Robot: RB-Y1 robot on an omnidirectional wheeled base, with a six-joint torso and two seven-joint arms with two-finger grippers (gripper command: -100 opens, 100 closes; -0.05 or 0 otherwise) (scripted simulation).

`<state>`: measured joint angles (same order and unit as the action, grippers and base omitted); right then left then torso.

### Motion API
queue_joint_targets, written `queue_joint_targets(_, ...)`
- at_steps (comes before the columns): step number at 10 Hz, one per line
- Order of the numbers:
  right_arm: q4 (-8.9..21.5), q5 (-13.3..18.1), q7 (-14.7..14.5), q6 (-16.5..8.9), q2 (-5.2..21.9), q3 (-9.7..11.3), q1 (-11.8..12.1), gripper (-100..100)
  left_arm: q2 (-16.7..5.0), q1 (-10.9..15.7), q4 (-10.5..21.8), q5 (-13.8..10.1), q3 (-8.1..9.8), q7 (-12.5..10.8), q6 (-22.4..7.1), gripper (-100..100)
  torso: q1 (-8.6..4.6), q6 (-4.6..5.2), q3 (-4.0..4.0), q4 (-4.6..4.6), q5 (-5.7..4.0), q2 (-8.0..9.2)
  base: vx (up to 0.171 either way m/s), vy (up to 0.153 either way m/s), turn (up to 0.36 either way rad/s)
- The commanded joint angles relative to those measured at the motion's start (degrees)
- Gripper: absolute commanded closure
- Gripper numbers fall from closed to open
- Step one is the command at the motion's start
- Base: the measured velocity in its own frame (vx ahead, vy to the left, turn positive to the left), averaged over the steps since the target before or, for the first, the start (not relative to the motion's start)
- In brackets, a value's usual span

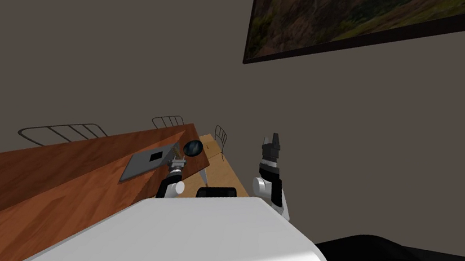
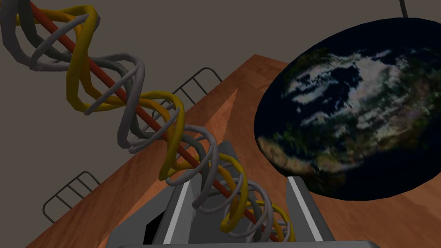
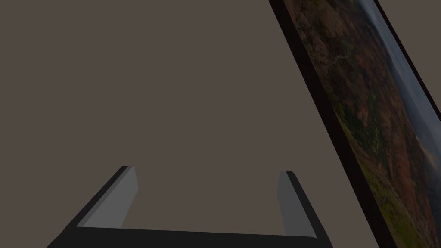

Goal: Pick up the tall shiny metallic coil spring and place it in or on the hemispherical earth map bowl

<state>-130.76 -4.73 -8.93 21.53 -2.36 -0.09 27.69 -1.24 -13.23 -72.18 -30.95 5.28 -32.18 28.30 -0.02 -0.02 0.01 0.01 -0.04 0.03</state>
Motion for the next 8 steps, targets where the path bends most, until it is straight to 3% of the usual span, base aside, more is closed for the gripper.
queue_joint_targets(1, 0.0, 0.0, 0.0, 0.0, 0.0, 0.0, 0.0, 0, 0.0, 0.0, 0.0, 0.0, 0.0, 0.0, 0.0, 100, 0.0, 0.0, 0.0, 0.0, 0.0, 0.0, 0.0, 0.0, 0.0)
queue_joint_targets(4, 0.0, 0.0, 0.0, 0.0, 0.0, 0.0, 0.0, 0, 0.0, 0.0, 0.0, -0.1, 0.02, -0.1, 0.0, 100, -0.08, 0.02, 0.0, -0.01, -0.04, 0.0, 0.0, 0.0, 0.0)
queue_joint_targets(5, 0.0, 0.0, 0.0, 0.0, 0.0, 0.0, 0.0, 0, 0.0, 0.0, 0.0, 0.0, 0.01, -0.1, 0.0, 0, -0.08, 0.02, 0.0, -0.01, -0.04, 0.0, 0.0, 0.0, 0.0)
queue_joint_targets(6, 0.0, 0.0, 0.0, 0.0, 0.0, 0.0, 0.0, 0, -0.3, -1.6, -1.0, 0.1, -0.58, -0.6, 0.5, 100, -0.07, 0.01, -0.01, -0.01, -0.04, 0.0, -0.004, -0.025, -0.004)
queue_joint_targets(8, 0.0, 0.0, 0.0, 0.0, 0.0, 0.0, 0.0, 0, -0.7, -3.7, -2.2, 0.2, -1.39, -1.3, 1.1, 100, -0.22, -0.04, 0.0, -0.1, 0.0, 0.11, -0.011, -0.048, 0.004)
